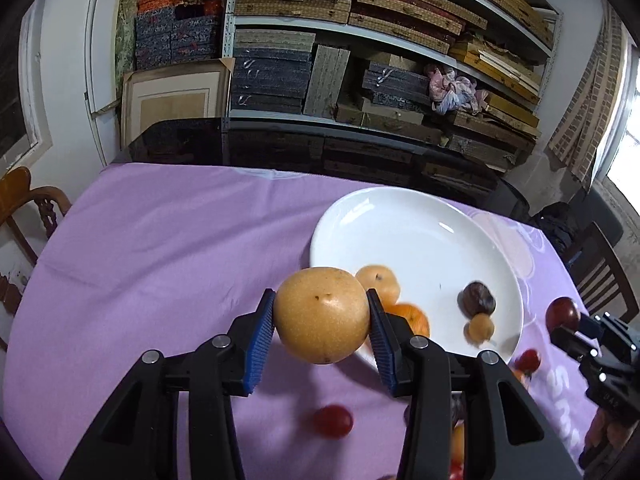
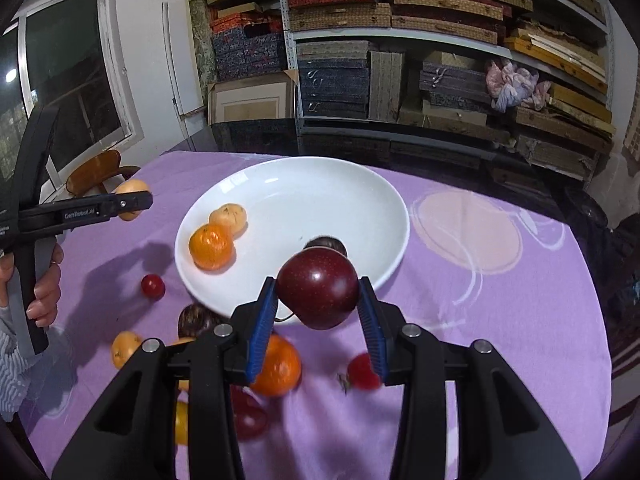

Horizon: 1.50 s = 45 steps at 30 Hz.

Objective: Organize fruits
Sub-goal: 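Lower both held fruits onto the white plate and open both tools, then withdraw both tools from the plate back to the fruit cluster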

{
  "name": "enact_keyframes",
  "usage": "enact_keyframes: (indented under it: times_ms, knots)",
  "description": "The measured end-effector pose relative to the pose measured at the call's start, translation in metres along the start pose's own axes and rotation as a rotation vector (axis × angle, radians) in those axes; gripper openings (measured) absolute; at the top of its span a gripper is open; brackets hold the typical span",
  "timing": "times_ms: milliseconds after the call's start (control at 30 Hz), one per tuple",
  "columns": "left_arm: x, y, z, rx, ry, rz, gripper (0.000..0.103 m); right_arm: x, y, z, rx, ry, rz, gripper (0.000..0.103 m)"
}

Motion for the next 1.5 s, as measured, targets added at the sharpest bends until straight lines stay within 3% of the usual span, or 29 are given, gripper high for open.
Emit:
enact_keyframes:
  times_ms: [133,300,567,667,767,833,933,1000,1067,1267,1500]
  knots:
    - [-0.011,0.029,0.047,0.070,0.016,-0.015,0.045,0.014,0.023,0.048,0.048,0.005,-0.023,0.040]
    - [-0.018,0.037,0.104,0.159,0.013,-0.021,0.045,0.028,0.033,0.096,0.112,0.007,-0.063,0.040]
    - [-0.032,0.035,0.138,0.206,-0.014,0.018,0.045,0.024,0.033,0.130,0.158,0.007,-0.079,0.040]
    - [-0.028,0.034,0.126,0.178,-0.014,0.017,0.048,0.020,0.034,0.117,0.132,0.022,-0.059,0.040]
    - [-0.018,0.039,0.097,0.124,0.006,-0.003,0.066,0.011,0.038,0.091,0.092,0.023,-0.043,0.042]
    - [-0.009,0.040,0.070,0.086,-0.007,-0.024,0.068,0.002,0.039,0.065,0.056,0.023,-0.025,0.045]
    - [0.001,0.031,0.030,0.045,-0.011,-0.032,0.074,-0.013,0.026,0.022,-0.002,0.025,0.021,0.059]
    - [0.006,0.014,0.007,0.031,0.006,-0.012,0.075,-0.024,0.010,-0.003,-0.037,0.013,0.042,0.069]
    - [0.008,-0.012,-0.009,0.048,0.012,0.005,0.075,-0.037,-0.015,-0.025,-0.064,-0.005,0.068,0.072]
    - [-0.005,-0.094,-0.032,0.104,-0.080,-0.006,0.075,-0.072,-0.085,-0.059,-0.162,0.008,0.235,0.084]
    - [-0.039,-0.127,-0.041,0.082,-0.108,0.066,0.075,-0.074,-0.090,-0.064,-0.178,-0.034,0.196,0.086]
Point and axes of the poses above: each gripper's, at about its wrist camera, not at the fingertips, and z roughly the way its jaws point, x to its left, y to its top, the point moved 7 cm from there along z, roughly the way its jaws point, and after that the axes turned 3 degrees about z, right-handed, at the moved point
